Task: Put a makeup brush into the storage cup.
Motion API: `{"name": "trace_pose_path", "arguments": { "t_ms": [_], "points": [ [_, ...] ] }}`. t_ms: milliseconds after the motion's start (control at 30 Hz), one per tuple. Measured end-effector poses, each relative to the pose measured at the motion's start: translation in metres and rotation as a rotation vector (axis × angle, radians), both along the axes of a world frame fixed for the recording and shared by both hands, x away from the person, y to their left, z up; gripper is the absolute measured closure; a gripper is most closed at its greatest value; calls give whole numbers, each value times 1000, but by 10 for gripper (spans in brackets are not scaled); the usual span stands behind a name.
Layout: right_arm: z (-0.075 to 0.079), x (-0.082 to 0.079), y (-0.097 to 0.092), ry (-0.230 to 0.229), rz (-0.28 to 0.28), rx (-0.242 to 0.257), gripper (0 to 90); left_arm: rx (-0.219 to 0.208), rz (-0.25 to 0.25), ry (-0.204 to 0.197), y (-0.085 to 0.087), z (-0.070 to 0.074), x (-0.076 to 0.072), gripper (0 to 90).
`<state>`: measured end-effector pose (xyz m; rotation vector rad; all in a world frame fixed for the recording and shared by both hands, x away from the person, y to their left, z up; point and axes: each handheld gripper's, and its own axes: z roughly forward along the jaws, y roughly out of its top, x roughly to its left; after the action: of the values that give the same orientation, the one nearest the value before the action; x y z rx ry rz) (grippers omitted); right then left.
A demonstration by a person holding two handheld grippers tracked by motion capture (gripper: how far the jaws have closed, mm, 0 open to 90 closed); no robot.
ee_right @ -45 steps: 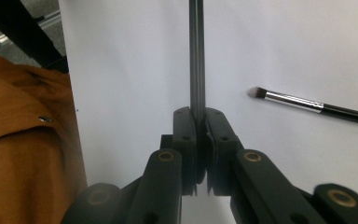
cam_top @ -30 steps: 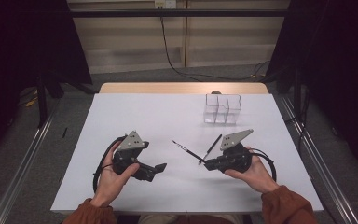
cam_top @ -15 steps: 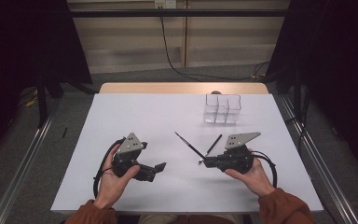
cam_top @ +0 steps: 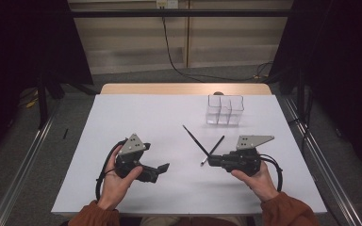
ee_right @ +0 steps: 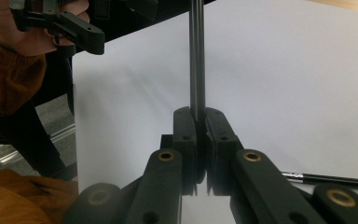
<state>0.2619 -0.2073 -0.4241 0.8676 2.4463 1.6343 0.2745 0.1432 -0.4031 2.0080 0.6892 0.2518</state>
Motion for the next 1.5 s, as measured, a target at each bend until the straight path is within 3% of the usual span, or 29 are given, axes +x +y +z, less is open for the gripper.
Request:
{"name": "trace_pose_path", "arguments": {
  "t_ms": [100,333,500,733,900,967,1267,1400,1500],
  "points": [
    [0,-1,2,-13,10,-4,843,-20,13,-22,1,1,0,42],
    [-1,-2,7,-34,24,8,842,-76,4,-15,-1,1,0,44],
    [-1,-3,9,-41,32,14,842,-82,-2,-27,-8,1,-2,40],
    [-2,-3,12,-43,45,19,842,-131,-42,-40,-15,3,0,32],
    [-2,-3,14,-51,54,20,842,-130,-68,-37,-22,4,0,38],
    [-2,-3,14,-52,55,21,842,-147,-94,-33,-25,5,0,46],
    [-2,-4,17,-56,75,21,842,-171,-121,-33,-34,6,1,49],
    [-5,-5,19,-48,87,15,842,-155,-97,-35,-38,5,2,43],
    [-6,-4,21,-45,92,10,842,-175,-85,-39,-41,5,5,45]
  ]
}}
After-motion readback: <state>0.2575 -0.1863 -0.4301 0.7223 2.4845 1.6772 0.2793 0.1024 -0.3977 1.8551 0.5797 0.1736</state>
